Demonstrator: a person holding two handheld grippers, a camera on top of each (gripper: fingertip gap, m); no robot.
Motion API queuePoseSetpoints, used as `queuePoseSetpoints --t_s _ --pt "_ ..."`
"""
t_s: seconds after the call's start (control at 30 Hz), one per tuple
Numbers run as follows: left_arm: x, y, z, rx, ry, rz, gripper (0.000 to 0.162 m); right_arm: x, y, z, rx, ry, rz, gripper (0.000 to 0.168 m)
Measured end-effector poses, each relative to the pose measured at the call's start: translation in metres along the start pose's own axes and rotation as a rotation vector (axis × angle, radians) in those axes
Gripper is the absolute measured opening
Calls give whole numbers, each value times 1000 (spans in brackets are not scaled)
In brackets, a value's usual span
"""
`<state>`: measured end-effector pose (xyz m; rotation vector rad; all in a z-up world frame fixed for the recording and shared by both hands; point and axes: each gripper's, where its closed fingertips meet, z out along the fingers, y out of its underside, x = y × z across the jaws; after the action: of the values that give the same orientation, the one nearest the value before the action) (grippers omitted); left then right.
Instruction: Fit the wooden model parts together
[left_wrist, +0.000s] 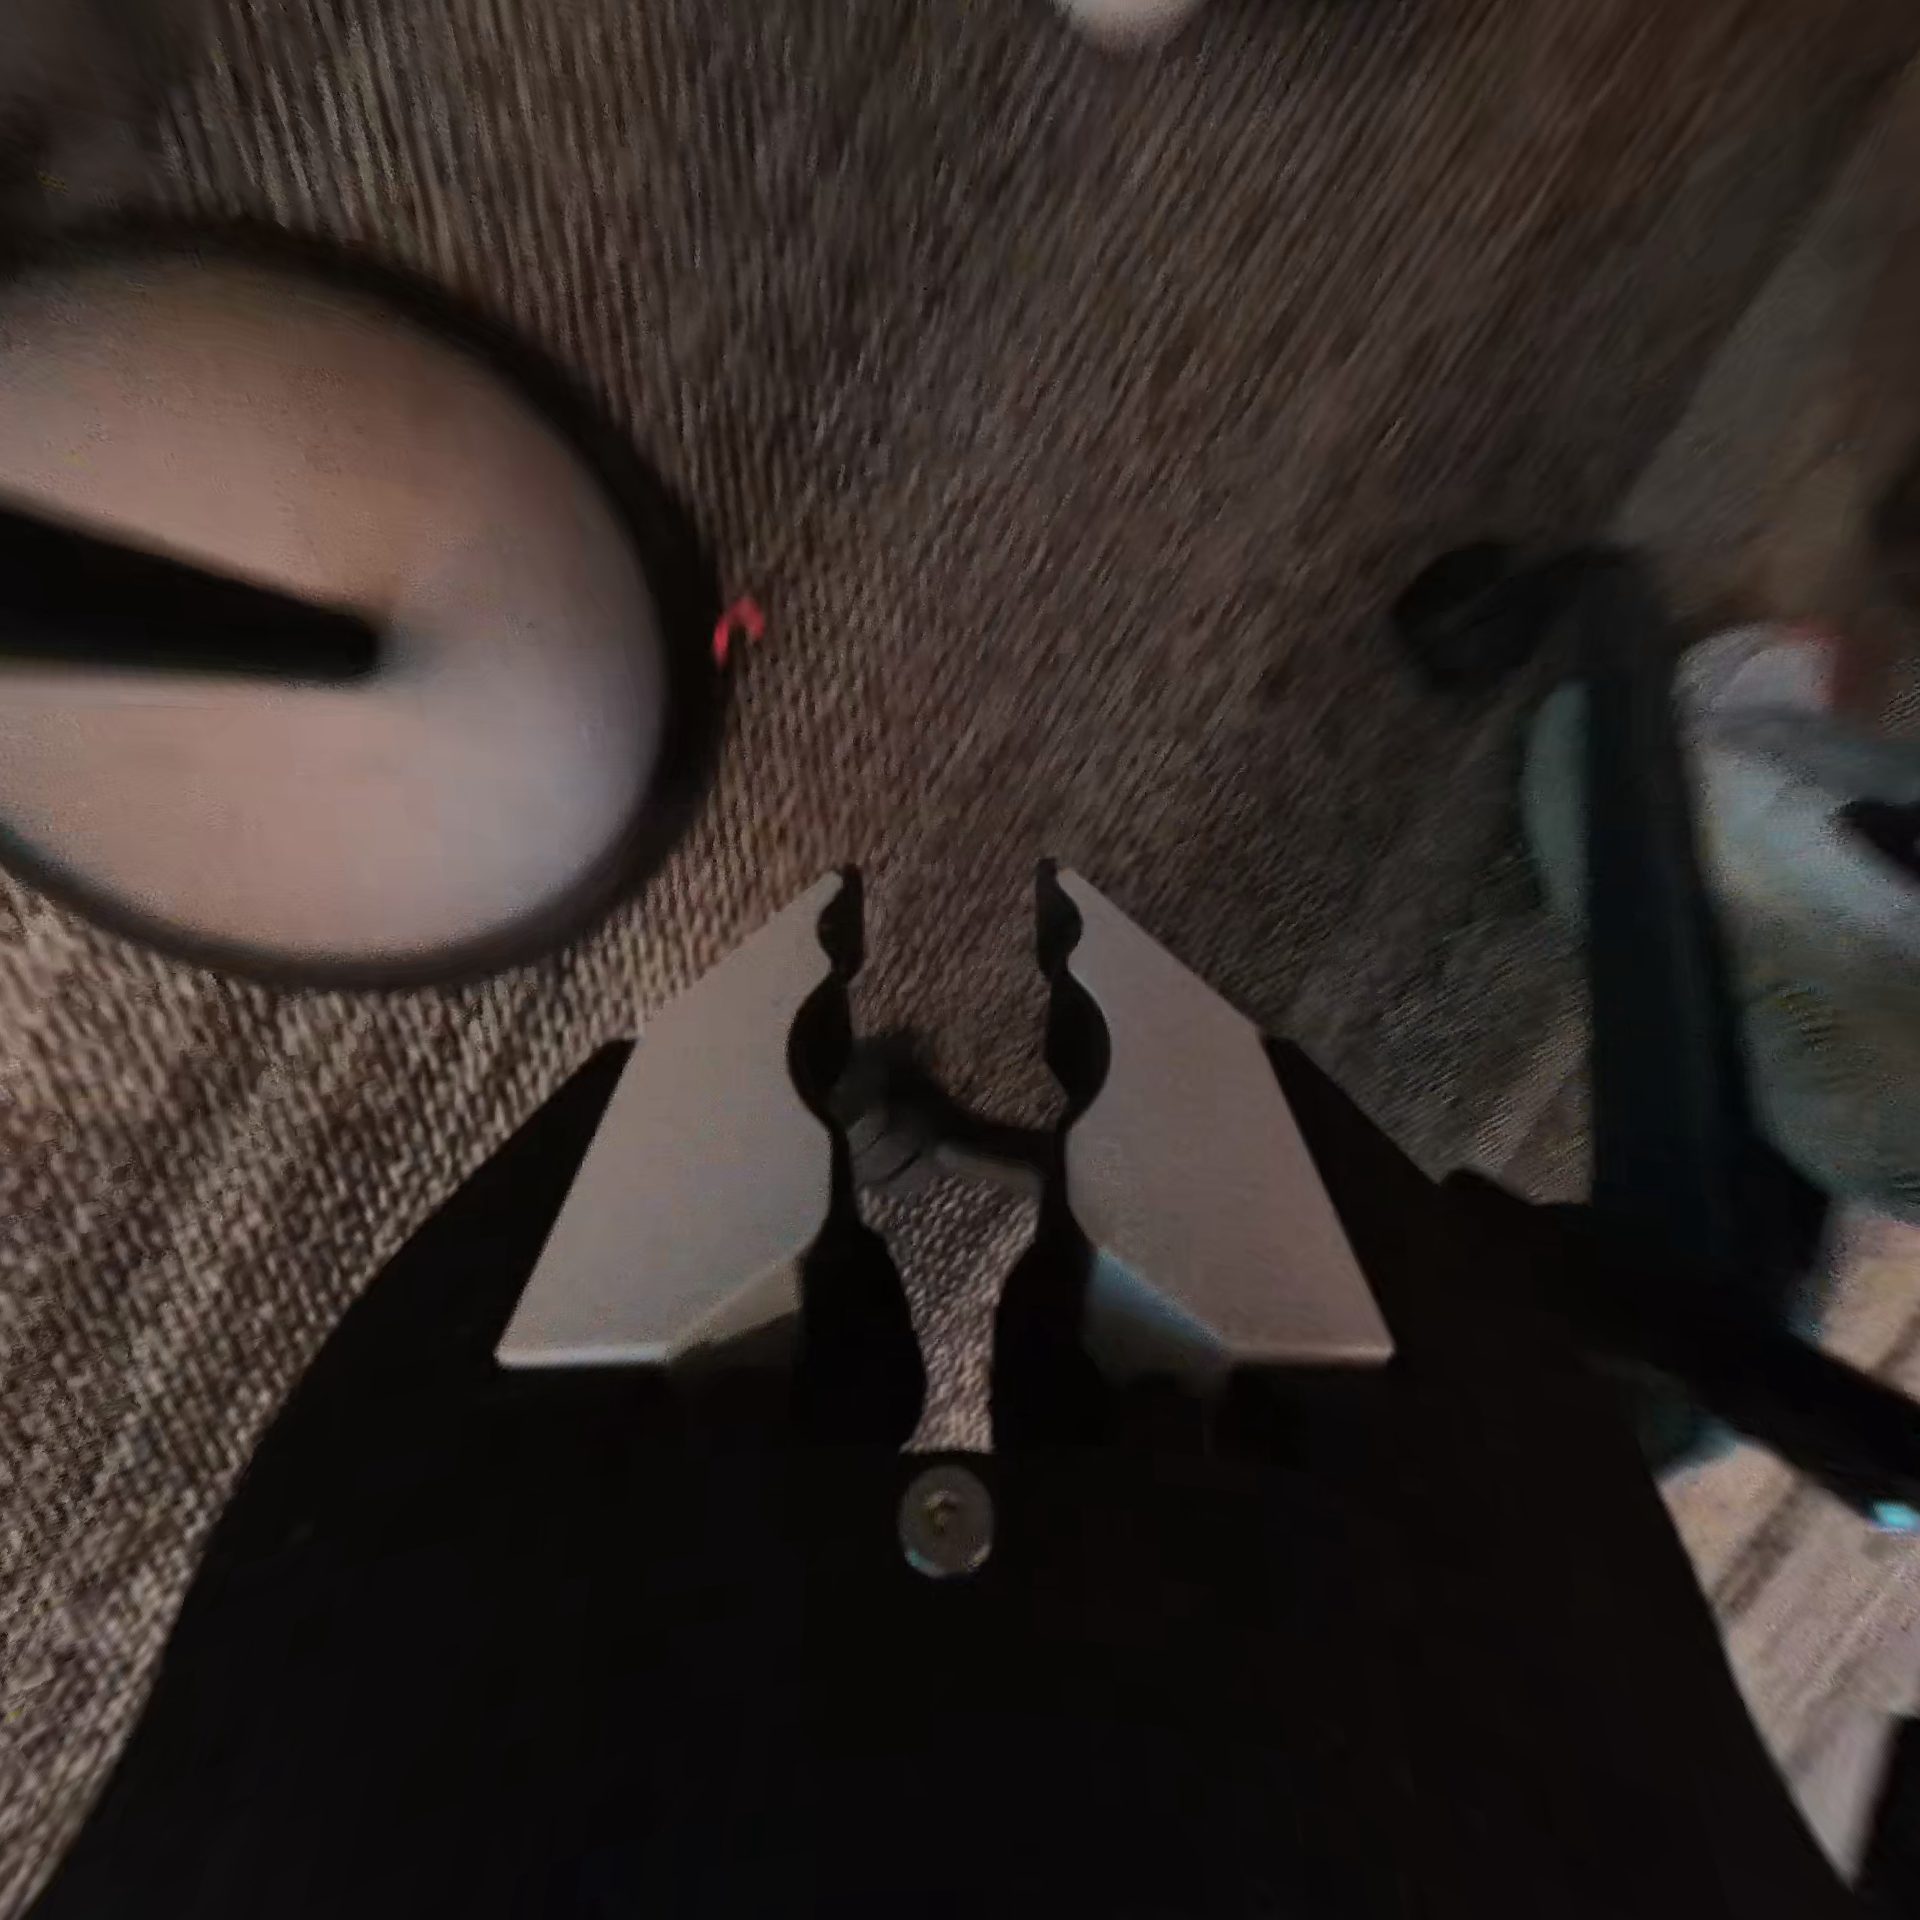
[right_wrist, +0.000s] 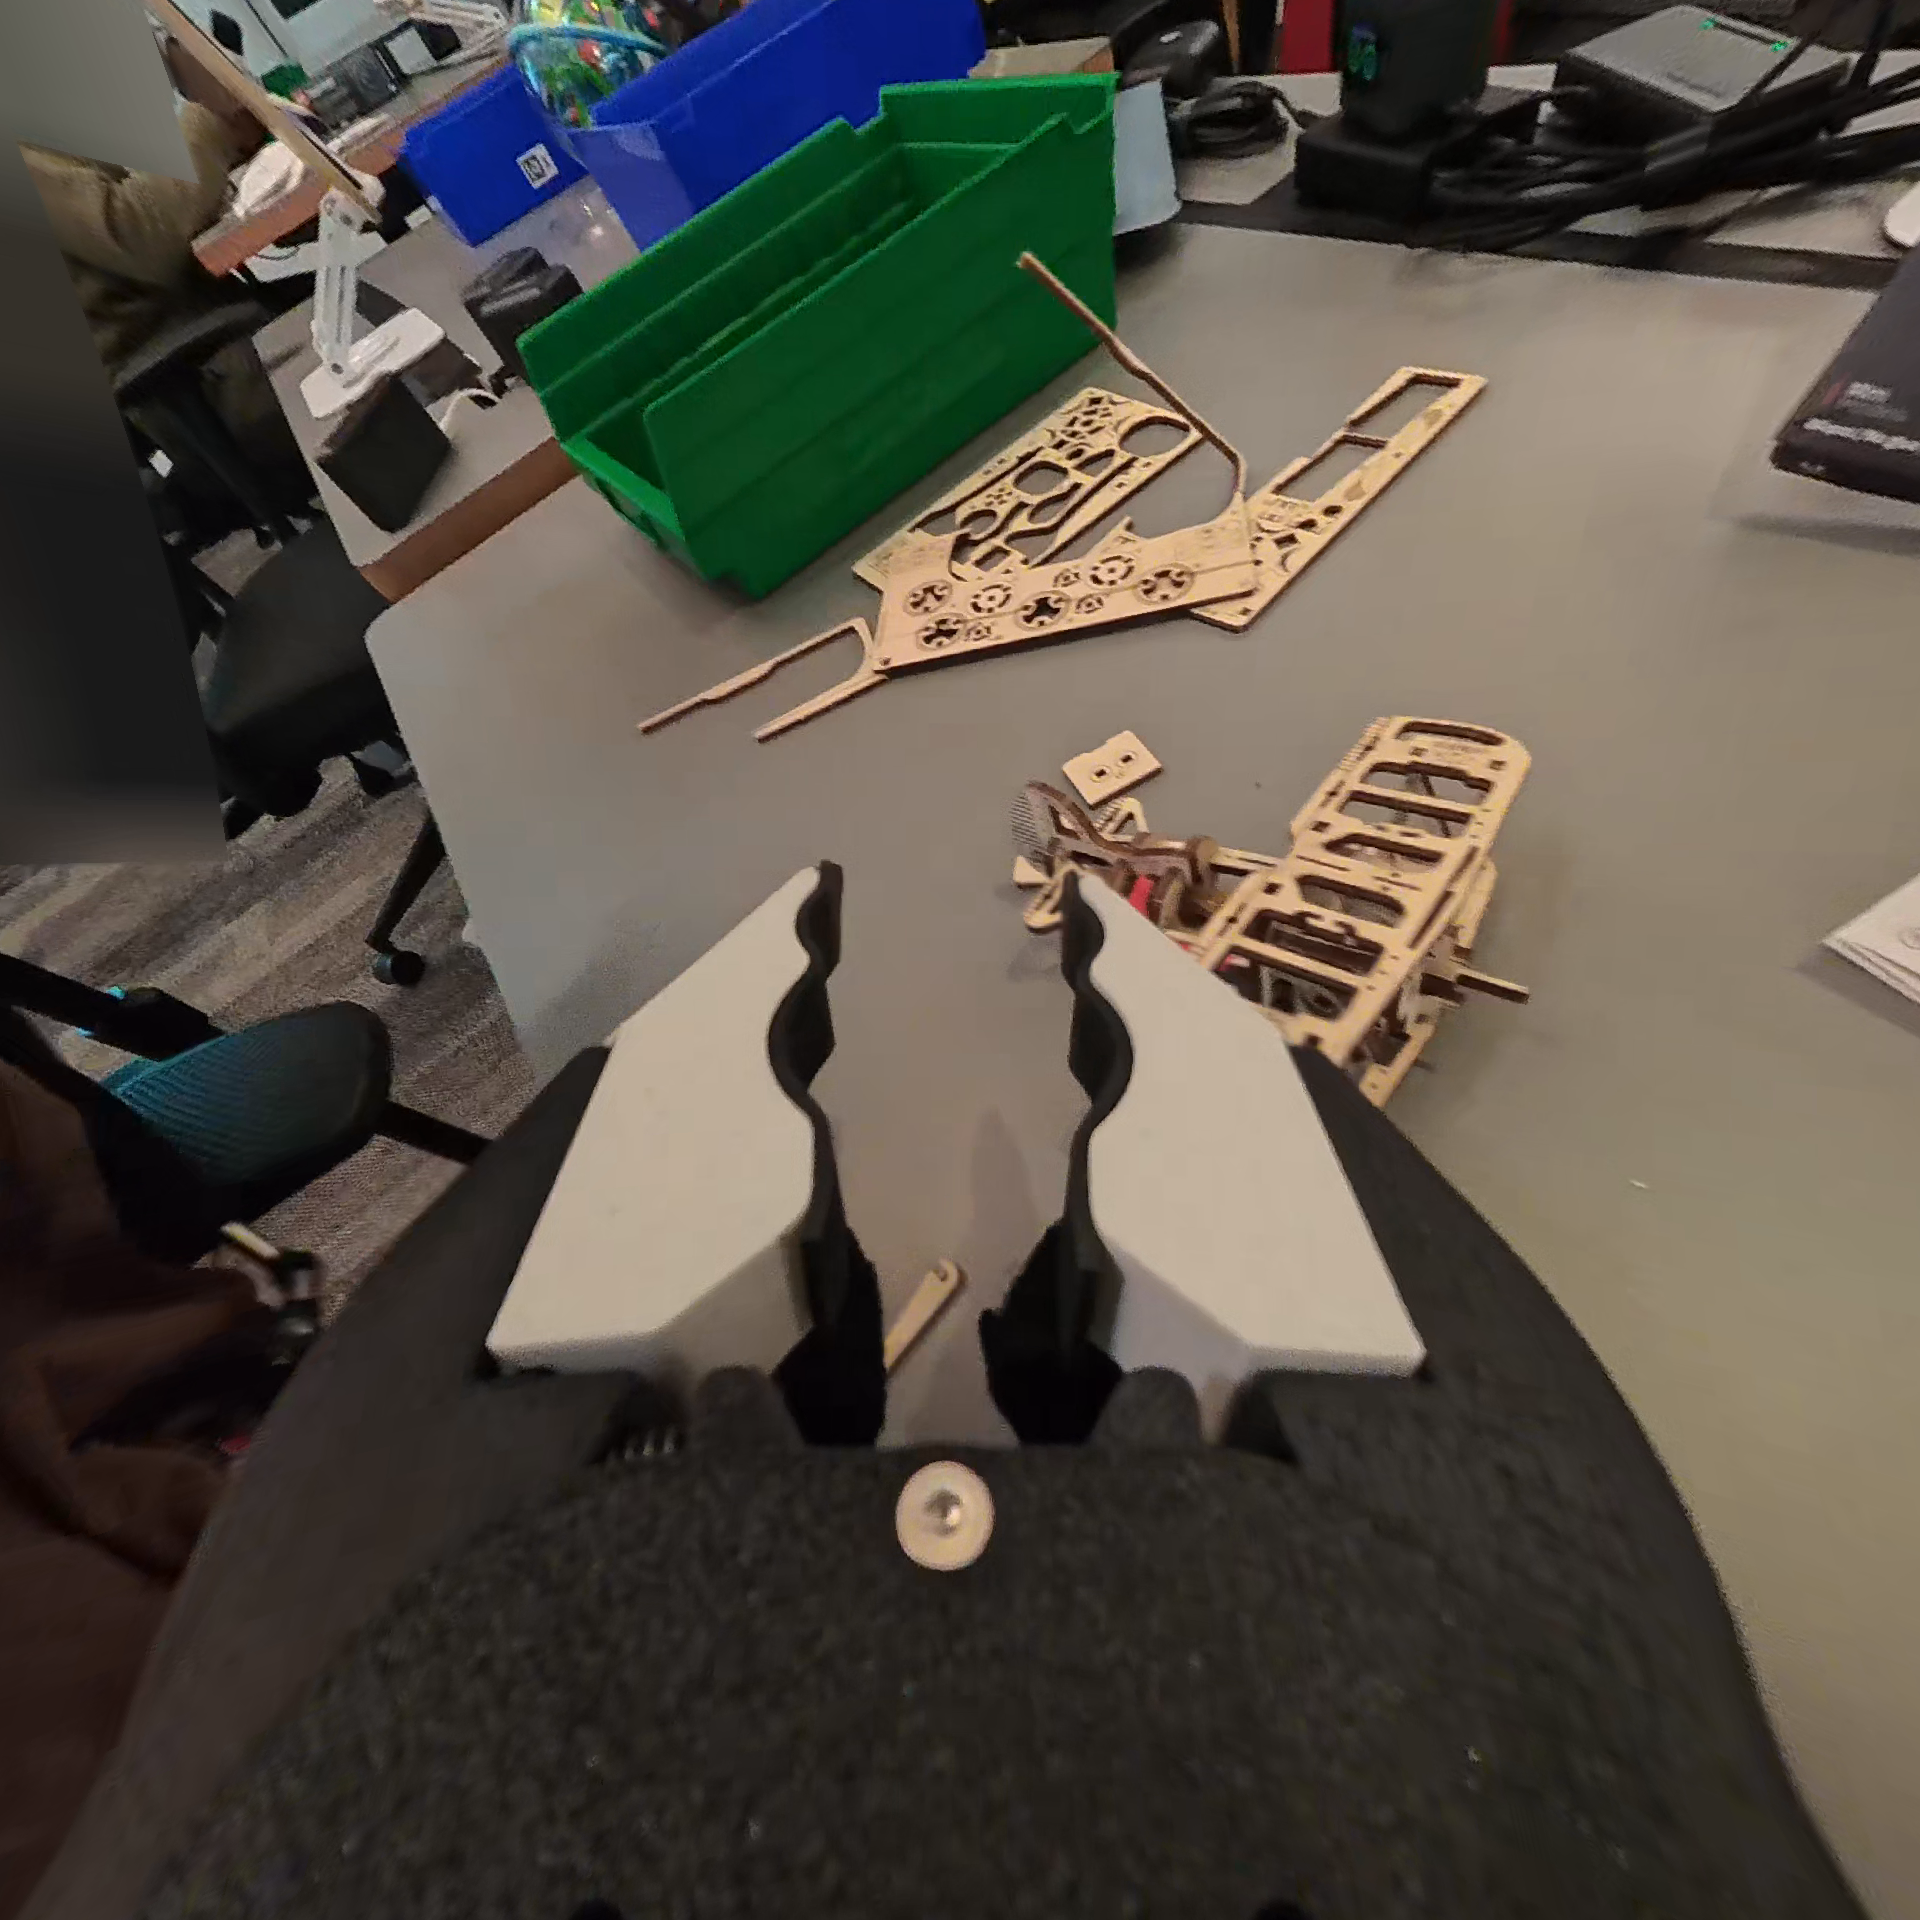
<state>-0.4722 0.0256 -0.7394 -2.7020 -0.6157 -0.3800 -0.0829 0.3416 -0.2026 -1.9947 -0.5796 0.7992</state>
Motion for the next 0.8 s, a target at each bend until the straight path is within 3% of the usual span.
queuePoseSetpoints --t_s 0.1,0.2,0.3,0.37,0.47,0.53,0.7,0.8 --pt "-21 76 41 -162 -48 44 29 -9 2 7 -6 -33 61 46" --pt "-16 126 64 -254 -32 89 29 -15 12 15 -90 -42 119 48" --pt "-3 145 76 -267 -9 108 29 -19 15 27 -162 -46 114 48" --pt "2 142 84 -252 -7 168 29 -23 15 37 -200 -68 102 47" --pt "4 93 101 -122 -40 286 29 -29 19 51 -254 -97 75 45" --pt "1 35 121 -1 -70 313 30 -34 21 58 -270 -123 89 45" --pt "-11 -107 170 180 -58 183 30 -38 20 59 -276 -107 97 41" --pt "-4 -209 195 284 -98 364 28 -38 24 58 -311 -98 144 42"
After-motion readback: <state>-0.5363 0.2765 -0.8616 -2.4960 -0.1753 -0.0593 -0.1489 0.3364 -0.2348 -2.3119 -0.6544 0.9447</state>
